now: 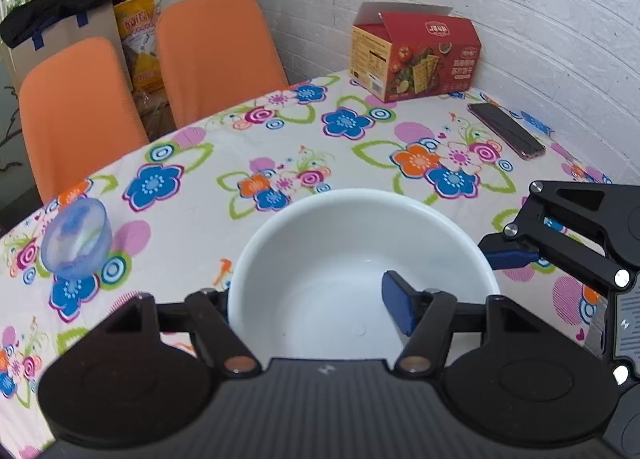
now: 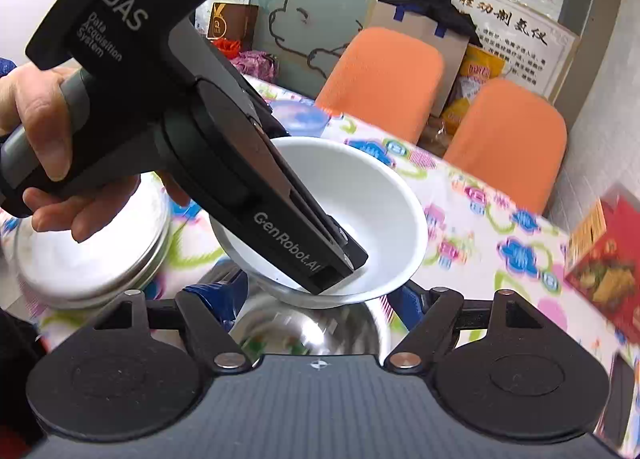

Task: Organize plates and bowls
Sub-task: 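Lower the white bowl into the steel bowl and open the left gripper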

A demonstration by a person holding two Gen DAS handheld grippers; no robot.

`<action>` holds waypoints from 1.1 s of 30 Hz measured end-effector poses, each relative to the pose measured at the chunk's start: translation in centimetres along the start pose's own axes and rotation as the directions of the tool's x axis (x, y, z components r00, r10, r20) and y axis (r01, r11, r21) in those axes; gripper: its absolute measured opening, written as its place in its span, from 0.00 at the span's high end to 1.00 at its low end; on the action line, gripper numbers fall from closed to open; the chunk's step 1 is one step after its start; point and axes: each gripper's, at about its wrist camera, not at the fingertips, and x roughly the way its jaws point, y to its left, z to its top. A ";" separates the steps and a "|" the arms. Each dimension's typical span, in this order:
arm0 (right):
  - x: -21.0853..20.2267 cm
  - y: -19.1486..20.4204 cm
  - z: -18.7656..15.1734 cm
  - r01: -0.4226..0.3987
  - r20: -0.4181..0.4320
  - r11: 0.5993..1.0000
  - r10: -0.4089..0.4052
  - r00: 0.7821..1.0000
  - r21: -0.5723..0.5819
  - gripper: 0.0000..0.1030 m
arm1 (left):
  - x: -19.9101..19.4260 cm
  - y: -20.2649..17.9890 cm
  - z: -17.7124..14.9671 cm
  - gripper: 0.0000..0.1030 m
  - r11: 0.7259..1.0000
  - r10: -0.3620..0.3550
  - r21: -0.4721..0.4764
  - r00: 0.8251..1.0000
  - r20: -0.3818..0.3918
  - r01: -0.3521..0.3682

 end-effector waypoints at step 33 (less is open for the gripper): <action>-4.9 2.1 -4.0 0.159 -0.044 0.985 -0.162 0.986 -0.065 0.39 | -4.2 2.6 -3.8 0.23 0.997 0.066 -0.051 0.997 0.041 -0.064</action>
